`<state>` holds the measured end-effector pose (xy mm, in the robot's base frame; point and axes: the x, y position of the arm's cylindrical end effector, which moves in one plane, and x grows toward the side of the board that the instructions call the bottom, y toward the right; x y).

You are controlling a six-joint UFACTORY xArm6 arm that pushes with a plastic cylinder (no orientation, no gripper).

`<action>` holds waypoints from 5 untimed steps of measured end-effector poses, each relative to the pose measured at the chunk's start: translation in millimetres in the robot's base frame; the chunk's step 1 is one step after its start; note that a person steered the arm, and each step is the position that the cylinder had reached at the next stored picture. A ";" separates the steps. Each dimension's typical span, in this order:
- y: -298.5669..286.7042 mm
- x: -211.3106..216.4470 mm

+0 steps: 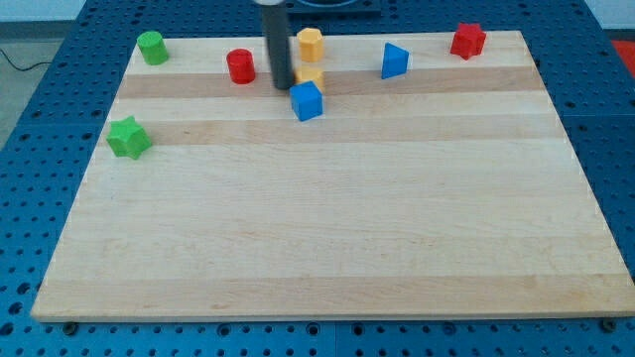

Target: Place the yellow heart to the right center of the board

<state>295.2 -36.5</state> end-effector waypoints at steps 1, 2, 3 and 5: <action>69.7 15.8; 139.4 28.4; 151.0 28.5; 168.9 36.0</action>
<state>331.2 132.4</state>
